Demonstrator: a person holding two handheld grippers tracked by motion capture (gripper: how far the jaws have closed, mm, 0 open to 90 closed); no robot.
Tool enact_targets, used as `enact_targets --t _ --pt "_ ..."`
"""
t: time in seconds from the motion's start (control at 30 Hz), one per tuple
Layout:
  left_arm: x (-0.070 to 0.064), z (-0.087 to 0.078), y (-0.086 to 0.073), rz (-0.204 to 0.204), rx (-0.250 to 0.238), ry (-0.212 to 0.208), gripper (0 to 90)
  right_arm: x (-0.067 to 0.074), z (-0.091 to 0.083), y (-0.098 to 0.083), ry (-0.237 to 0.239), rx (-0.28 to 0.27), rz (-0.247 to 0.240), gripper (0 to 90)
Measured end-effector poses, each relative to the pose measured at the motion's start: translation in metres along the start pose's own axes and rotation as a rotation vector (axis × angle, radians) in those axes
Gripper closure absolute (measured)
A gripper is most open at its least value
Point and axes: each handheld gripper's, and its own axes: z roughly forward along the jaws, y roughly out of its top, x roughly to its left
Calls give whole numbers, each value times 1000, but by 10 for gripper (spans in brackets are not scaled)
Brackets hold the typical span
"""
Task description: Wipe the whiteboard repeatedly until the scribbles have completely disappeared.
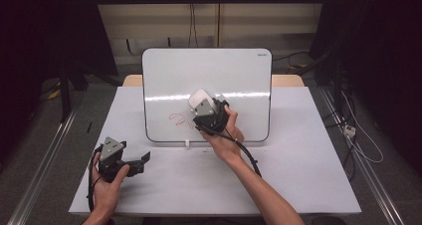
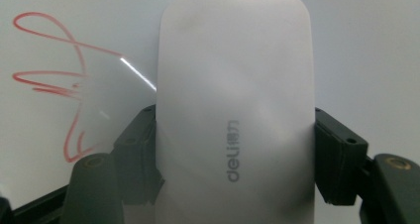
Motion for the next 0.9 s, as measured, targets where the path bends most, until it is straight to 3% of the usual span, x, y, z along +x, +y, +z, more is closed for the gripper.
enact_targets --t 0.5,0.9 --pt "0 -1 0 1 -3 0 59 49 3 5 22 24 -62 319" --pt "1 0 0 -1 0 -2 59 65 4 5 63 22 -109 319"
